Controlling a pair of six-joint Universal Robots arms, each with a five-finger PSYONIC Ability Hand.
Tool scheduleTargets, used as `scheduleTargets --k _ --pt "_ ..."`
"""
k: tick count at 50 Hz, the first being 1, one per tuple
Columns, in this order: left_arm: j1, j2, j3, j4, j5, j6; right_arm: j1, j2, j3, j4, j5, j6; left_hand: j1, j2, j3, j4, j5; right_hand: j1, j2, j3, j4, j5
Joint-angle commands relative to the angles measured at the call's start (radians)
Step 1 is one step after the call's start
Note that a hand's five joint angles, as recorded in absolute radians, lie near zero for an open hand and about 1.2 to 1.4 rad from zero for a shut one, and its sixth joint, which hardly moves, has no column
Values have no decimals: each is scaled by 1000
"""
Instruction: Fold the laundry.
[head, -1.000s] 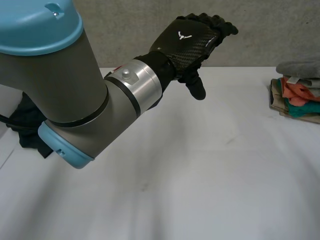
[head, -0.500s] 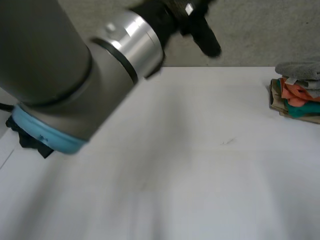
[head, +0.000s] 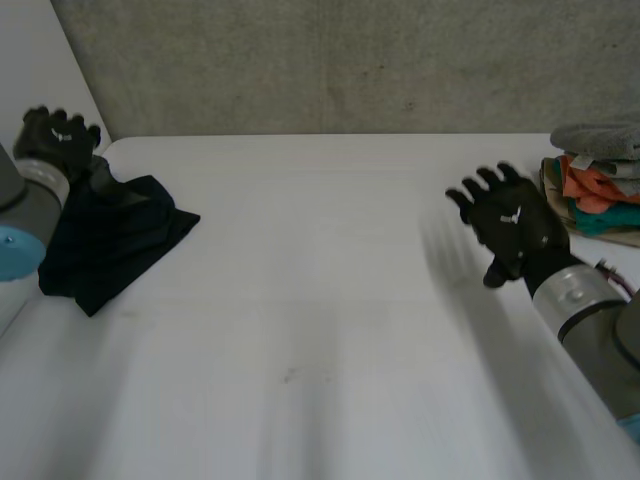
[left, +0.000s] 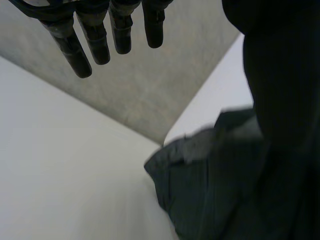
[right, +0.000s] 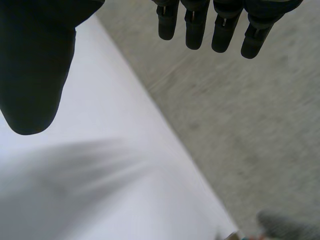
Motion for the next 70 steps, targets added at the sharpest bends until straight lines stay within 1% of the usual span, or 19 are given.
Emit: scheduleTargets --k 1,7,9,10,11,12,13,16,23,25,30,34,36,42,43,47,55,62,70 --pt "77 -311 190 114 153 78 -12 32 51 0 16 -18 -20 -34 -34 -27 -47 -51 -38 -35 -35 -42" --pt "122 -449 319 114 176 116 -14 32 75 -1 13 -20 15 1 1 8 -12 -51 -38 -35 -35 -42" --pt "120 -475 352 108 179 106 -14 32 78 -1 13 -20 235 220 221 228 208 -51 -38 -35 -35 -42" --pt "117 -481 355 111 179 103 -14 32 79 -1 13 -20 503 488 489 496 476 -51 -38 -35 -35 -42" --pt "114 -480 352 114 178 99 -14 32 79 -1 13 -20 971 956 957 964 944 -51 -38 -35 -35 -42" --pt "111 -480 352 117 178 98 -14 32 79 -1 14 -21 1159 1144 1144 1152 1132 -51 -38 -35 -35 -42" --pt "108 -478 352 117 176 95 -14 32 79 -1 14 -21 1201 1186 1187 1194 1174 -51 -38 -35 -35 -42" --pt "73 -445 343 117 161 58 -14 27 79 -1 16 -21 1201 1187 1187 1194 1174 -51 -38 -35 -35 -42" --pt "-15 -97 157 161 175 -276 -15 17 79 -3 22 -21 1201 1187 1187 1194 1174 -51 -38 -35 -35 -42" --pt "-77 21 100 198 199 -402 -15 4 79 -3 25 -21 1201 1187 1187 1194 1174 -51 -38 -35 -35 -42" --pt "-216 184 5 214 267 -536 -18 -31 79 -1 26 -15 1201 1187 1187 1194 1174 -51 -38 -35 -35 -42" --pt "-340 209 -75 212 320 -554 -53 -77 78 -3 32 -12 1201 1187 1187 1194 1174 -51 -38 -35 -35 -42" --pt "-442 189 -99 210 334 -554 -73 -89 76 -3 40 -7 1201 1187 1187 1194 1174 -51 -38 -35 -35 -42" --pt "-663 -9 -72 215 330 -554 -119 -108 65 -3 80 -4 1201 1187 1187 1194 1174 -51 -38 -35 -35 -42" --pt "-718 -57 -41 215 328 -556 -126 -108 65 -3 86 -4 1129 1114 1115 1122 1102 -51 -38 -35 -35 -42" --pt "-797 -131 20 214 295 -551 -147 -108 62 -1 111 -1 -20 -35 -35 -28 -48 -51 -38 -35 -35 -42" --pt "-773 -26 -2 206 138 -533 -144 -112 59 16 118 -4 -20 -35 -35 -28 -48 -51 -38 -35 -35 -42" --pt "-578 177 -188 158 78 -407 -121 -135 15 221 118 11 -8 -23 -22 -15 -35 -51 -38 -35 -35 -42" --pt "-362 227 -378 134 80 -264 -3 -140 -94 488 111 192 33 19 19 26 6 -51 -38 -35 -35 -42"
